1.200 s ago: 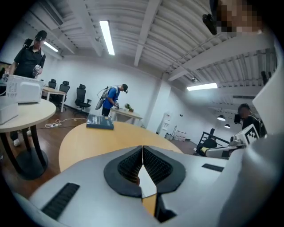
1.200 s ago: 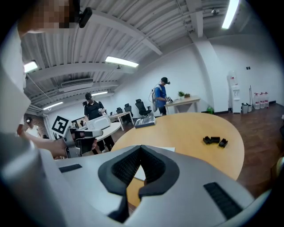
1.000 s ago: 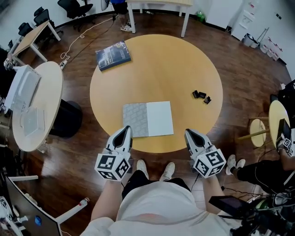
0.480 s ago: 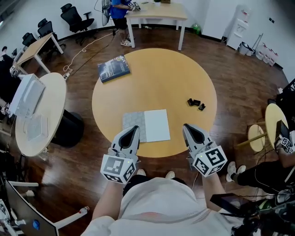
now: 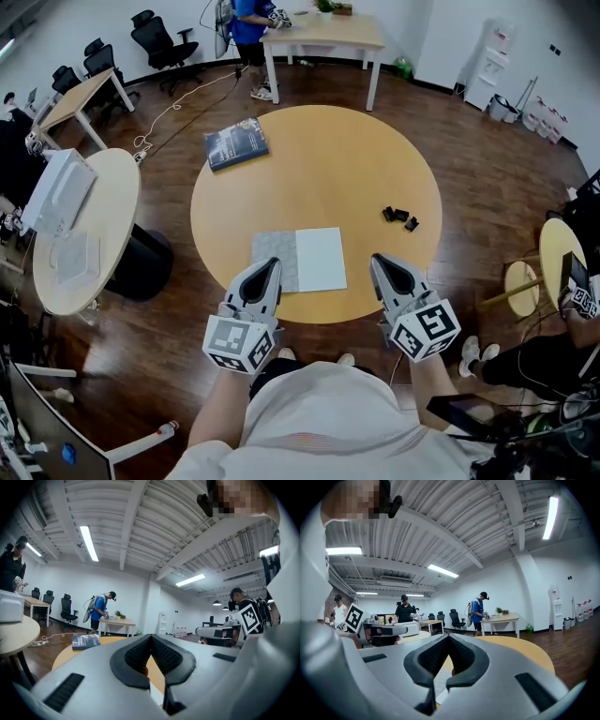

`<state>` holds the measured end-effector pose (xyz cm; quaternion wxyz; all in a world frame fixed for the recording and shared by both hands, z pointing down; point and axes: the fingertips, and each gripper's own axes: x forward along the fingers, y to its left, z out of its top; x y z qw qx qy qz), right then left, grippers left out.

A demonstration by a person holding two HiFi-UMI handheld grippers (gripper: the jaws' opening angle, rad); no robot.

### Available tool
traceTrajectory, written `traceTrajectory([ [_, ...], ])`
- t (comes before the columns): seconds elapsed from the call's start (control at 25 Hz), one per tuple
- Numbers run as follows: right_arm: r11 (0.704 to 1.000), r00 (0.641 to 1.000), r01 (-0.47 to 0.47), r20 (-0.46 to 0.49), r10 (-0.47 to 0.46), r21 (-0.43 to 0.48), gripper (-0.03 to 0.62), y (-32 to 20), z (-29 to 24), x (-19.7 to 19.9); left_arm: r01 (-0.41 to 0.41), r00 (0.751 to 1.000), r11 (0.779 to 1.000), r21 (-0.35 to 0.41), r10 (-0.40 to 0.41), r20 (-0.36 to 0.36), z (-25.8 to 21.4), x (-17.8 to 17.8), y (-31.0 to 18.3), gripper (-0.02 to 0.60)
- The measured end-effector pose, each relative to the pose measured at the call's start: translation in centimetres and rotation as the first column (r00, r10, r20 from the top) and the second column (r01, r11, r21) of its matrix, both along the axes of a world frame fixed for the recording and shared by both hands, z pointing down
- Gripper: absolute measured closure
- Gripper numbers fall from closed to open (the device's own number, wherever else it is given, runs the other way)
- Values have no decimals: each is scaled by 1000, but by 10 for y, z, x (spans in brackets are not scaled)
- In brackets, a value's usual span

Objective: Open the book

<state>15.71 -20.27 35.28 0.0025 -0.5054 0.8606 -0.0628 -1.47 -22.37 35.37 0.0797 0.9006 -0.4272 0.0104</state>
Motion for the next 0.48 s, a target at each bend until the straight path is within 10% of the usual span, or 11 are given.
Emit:
traceTrajectory([
  [0.48,1000,1000,1,-20,-1,-7,599,4,0,0,16,1000,1000,24,-16,-21,-8,0,3,571],
])
